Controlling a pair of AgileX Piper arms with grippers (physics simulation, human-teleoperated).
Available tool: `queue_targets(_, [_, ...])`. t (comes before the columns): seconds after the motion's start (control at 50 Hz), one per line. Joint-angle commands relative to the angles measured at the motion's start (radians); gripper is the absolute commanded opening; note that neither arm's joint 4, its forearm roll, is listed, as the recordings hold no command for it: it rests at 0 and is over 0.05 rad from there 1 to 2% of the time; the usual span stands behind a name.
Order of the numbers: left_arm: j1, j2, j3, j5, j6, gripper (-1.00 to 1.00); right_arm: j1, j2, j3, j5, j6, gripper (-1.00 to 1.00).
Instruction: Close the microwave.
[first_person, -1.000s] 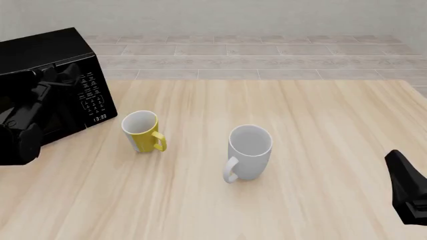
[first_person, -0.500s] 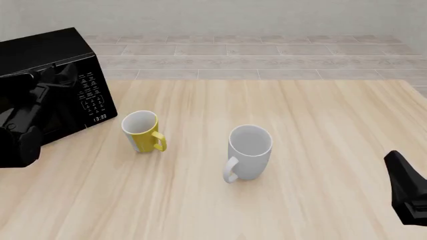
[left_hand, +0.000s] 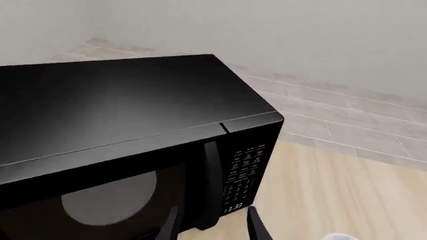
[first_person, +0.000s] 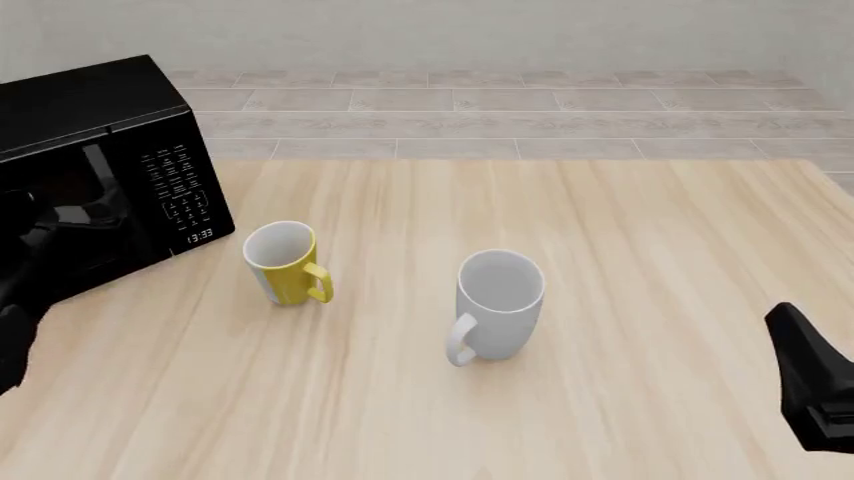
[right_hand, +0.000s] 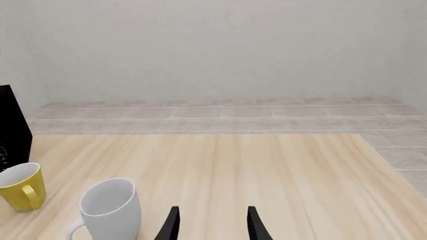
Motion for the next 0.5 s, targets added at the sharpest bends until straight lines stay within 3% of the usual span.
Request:
queue_targets(0.02, [-0.032, -0.227, 0.139, 0.120, 0.012, 1.00, 0.005, 0.000, 0.000, 0.001, -0.001, 1.00])
queue_targets(0.26, [-0.067, -0.377, 0.176, 0.204, 0.009, 1.00, 0.005, -0.001, 0.000, -0.001, -0.001, 1.00])
queue_targets(0.5, [-0.126, -0.623, 0.208, 0.378, -0.006, 1.00, 0.008, 0.001, 0.000, 0.001, 0.002, 1.00])
